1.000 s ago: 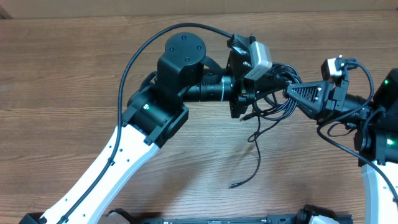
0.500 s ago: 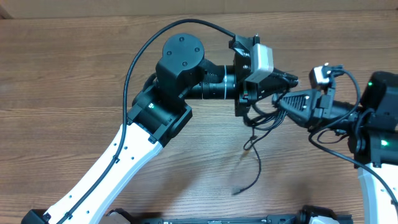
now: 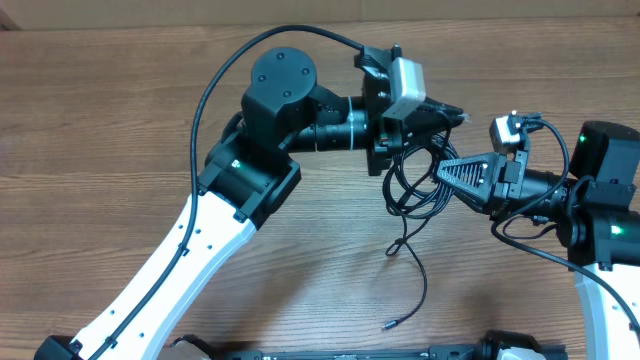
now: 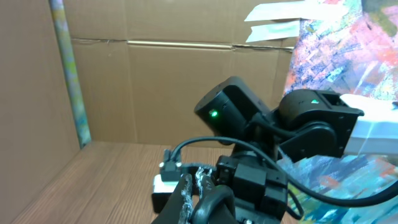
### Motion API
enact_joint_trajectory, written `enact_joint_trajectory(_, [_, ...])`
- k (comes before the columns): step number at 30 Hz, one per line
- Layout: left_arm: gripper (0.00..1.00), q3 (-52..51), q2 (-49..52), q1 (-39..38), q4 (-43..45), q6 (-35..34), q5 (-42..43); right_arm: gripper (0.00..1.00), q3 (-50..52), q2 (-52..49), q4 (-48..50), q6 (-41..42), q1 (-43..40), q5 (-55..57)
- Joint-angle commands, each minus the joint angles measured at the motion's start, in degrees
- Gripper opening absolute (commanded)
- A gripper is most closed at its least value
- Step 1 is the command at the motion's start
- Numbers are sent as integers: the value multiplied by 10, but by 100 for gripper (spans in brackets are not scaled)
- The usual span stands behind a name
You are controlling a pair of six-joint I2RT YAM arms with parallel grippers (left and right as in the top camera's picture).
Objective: Untangle cables
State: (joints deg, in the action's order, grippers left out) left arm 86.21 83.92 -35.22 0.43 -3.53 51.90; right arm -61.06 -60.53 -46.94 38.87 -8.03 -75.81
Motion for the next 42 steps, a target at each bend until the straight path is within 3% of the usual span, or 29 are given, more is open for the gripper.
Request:
enact_joint_trajectory(1, [4,24,-35,26,28,-18,-15,4,10,-4,-16,-34,6,104])
enact_joint_trajectory(21, [4,24,-41,97,43,4,4,4,10,-4,-75,-231,6,216])
enact_joint_trajectory(26, [4,24,-41,125,42,47,117,4,10,-4,-82,-231,6,269])
enact_joint_trajectory(33, [4,24,-41,169,39,48,271,4,10,-4,-81,-231,6,274])
enact_joint_trajectory(36, [4,24,-41,176,2,47,321,4,10,-4,-83,-231,6,285])
enact_joint_trajectory(42, [4,23,-41,175,-183,49,335,4,10,-4,-81,-231,6,284])
